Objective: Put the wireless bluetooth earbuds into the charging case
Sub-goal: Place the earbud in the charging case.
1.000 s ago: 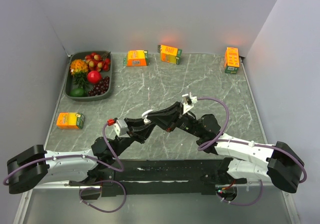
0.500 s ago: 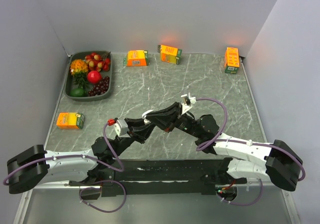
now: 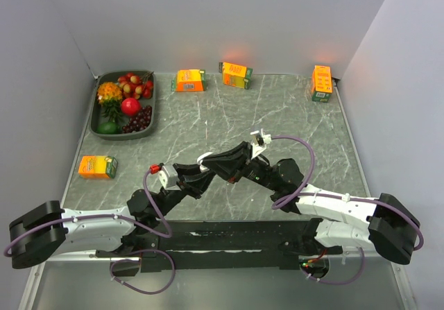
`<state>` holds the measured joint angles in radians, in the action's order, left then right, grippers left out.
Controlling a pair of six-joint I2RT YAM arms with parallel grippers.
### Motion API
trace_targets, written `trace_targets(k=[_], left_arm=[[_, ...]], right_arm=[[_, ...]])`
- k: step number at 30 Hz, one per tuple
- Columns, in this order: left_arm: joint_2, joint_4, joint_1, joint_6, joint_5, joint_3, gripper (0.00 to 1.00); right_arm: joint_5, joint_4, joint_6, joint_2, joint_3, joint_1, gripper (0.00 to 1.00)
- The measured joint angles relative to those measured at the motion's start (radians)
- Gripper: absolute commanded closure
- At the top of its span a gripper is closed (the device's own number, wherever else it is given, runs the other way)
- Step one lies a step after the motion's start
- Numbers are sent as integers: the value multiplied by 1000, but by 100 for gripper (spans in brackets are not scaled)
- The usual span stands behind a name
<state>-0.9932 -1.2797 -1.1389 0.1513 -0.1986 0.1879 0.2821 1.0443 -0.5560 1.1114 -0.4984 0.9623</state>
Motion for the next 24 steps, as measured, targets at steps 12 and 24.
trace_targets(k=[12, 24], left_arm=[[3, 22, 0, 0, 0, 0, 99], [3, 29, 0, 0, 14, 0, 99]], right_arm=[[2, -41, 1, -11, 0, 0, 91], [-2, -113, 5, -51, 0, 0, 84]])
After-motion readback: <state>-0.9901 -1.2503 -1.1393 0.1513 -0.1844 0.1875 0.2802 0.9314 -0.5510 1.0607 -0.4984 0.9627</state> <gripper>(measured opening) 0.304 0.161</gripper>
